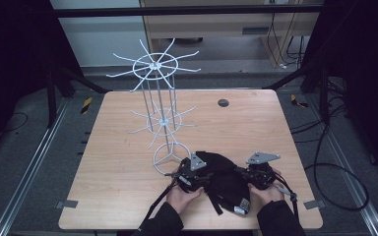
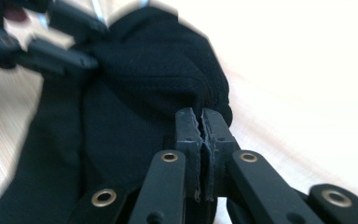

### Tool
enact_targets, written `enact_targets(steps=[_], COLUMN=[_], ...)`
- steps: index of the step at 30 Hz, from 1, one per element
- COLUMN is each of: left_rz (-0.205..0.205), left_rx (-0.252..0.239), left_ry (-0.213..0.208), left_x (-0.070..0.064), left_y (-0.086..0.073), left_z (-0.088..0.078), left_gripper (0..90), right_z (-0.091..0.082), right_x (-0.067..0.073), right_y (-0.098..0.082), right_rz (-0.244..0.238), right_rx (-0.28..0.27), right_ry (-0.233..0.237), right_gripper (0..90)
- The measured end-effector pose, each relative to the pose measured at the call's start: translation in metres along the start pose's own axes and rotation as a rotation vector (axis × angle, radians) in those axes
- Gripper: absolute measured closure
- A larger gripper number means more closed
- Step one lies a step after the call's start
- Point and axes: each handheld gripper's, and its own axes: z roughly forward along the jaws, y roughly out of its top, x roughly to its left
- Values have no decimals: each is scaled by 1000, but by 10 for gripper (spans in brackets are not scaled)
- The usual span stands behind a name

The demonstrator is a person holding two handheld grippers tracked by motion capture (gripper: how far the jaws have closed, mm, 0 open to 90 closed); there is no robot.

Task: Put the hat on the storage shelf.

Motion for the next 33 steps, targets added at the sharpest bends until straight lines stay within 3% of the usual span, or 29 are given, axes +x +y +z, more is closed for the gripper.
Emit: enact_targets(steps=[1, 2, 3, 4, 5, 6, 10, 13, 14, 16, 17, 18, 19, 20, 21, 22, 23, 24, 28, 33], left_rz=[0, -9, -3, 9, 9, 12, 34, 40, 45, 54, 54, 61, 54, 58, 58, 72, 72, 85, 84, 96], left_rx=[0, -24, -36, -64, -64, -80, -69, -52, -41, -21, -21, -11, -7, -3, -3, 10, 10, 20, 18, -4], left_ry=[0, -8, -9, -1, -1, -2, 9, 16, 17, 23, 23, 21, 20, 22, 22, 23, 23, 29, 20, -8], left_x=[0, 0, 1, -1, -1, -2, -2, -2, -1, 1, 1, 3, 3, 3, 3, 4, 4, 5, 10, 13], left_y=[0, 3, 7, 15, 15, 22, 27, 24, 22, 13, 13, 10, 7, 3, 3, -1, -1, -4, -9, -11], left_z=[0, -2, -4, -6, -6, -8, -9, -9, -9, -12, -12, -14, -16, -20, -20, -26, -26, -31, -38, -43], left_gripper=[533, 531, 531, 527, 523, 519, 521, 544, 544, 572, 576, 583, 583, 594, 596, 596, 596, 595, 579, 467], right_z=[0, -10, -10, -20, -20, -28, -37, -35, -34, -32, -32, -31, -31, -30, -30, -30, -30, -30, -27, -22], right_x=[0, 1, 1, 5, 5, 10, 18, 21, 23, 29, 29, 33, 33, 37, 37, 42, 42, 45, 54, 62], right_y=[0, 7, 7, 15, 15, 23, 33, 34, 34, 32, 32, 30, 30, 28, 28, 25, 25, 24, 27, 31], right_rz=[0, -30, -30, -79, -79, -134, -221, -246, -251, -251, -251, -238, -238, -218, -218, -204, -204, -192, -201, -224], right_rx=[0, -53, -53, -102, -102, -143, -186, -191, -194, -199, -199, -195, -195, -192, -192, -196, -196, -194, -195, -190], right_ry=[0, -31, -31, -75, -75, -116, -166, -159, -147, -70, -70, -19, -19, 33, 33, 78, 78, 115, 150, 164], right_gripper=[869, 869, 869, 869, 869, 868, 867, 867, 867, 864, 864, 861, 861, 855, 855, 842, 842, 833, 833, 833])
